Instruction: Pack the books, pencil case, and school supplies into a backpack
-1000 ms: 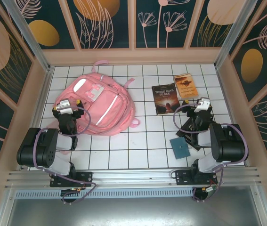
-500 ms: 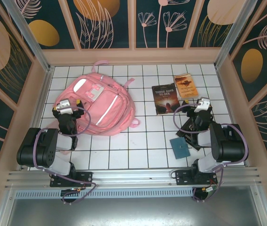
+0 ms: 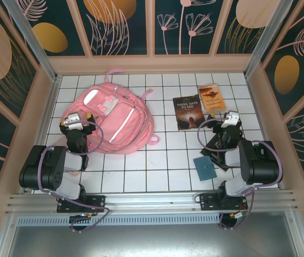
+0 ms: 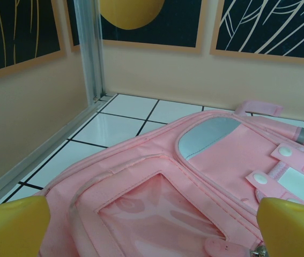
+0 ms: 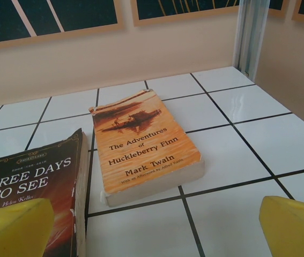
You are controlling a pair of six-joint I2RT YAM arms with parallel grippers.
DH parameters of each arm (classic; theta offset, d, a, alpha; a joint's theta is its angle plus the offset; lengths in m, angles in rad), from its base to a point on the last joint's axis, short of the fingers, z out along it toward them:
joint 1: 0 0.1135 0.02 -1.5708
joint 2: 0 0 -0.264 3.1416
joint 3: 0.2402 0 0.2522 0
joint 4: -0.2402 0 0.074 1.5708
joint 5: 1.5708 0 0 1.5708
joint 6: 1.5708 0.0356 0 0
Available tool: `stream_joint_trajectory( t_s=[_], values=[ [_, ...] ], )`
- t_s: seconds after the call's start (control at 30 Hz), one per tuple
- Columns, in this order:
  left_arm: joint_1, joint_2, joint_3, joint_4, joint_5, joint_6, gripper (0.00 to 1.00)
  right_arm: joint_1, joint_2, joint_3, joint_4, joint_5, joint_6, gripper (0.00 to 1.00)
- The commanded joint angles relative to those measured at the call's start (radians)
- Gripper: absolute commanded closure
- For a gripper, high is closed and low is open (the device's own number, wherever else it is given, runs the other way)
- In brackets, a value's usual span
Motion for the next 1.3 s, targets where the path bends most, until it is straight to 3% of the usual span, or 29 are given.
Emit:
stream_joint_trajectory(
  t_s=[0.0,0.2,0.37,0.47,0.53,0.7,0.8,1.03,1.27],
  values=[
    [0.007,-0.05,0.018,-0.048,0.011,-0.002,0.02,-0.003,-0.017,-0.002,0.013,0.011,0.022,0.01],
    [0.008,-0.241,0.132,-0.402,-0.031,-0.047,0.01,0.052,-0.183,0.085,-0.267,0.165,0.016,0.01],
    [0.007,-0.341,0.343,-0.862,-0.066,-0.295,0.01,0.167,-0.294,0.24,-0.595,0.311,0.106,0.01],
    [0.008,-0.36,0.427,-1.016,0.039,-0.414,0.01,0.188,-0.295,0.408,-0.889,0.252,0.267,0.01],
    [0.007,-0.364,0.457,-1.067,0.089,-0.489,0.02,0.189,-0.258,0.514,-1.031,0.145,0.347,0.01],
    [0.007,-0.3,0.519,-1.113,0.309,-0.578,0.01,0.192,-0.168,0.613,-1.082,-0.176,0.465,0.01],
    [0.004,-0.196,0.593,-1.16,0.407,-0.615,0.03,0.225,-0.116,0.657,-1.073,-0.256,0.49,0.01],
    [-0.014,0.032,0.757,-1.274,0.413,-0.697,0.11,0.344,0.106,0.862,-1.097,-0.428,0.471,0.02],
    [-0.044,0.189,0.876,-1.358,0.39,-0.709,0.19,0.451,0.424,1.169,-1.235,-0.503,0.476,0.19]
  ],
)
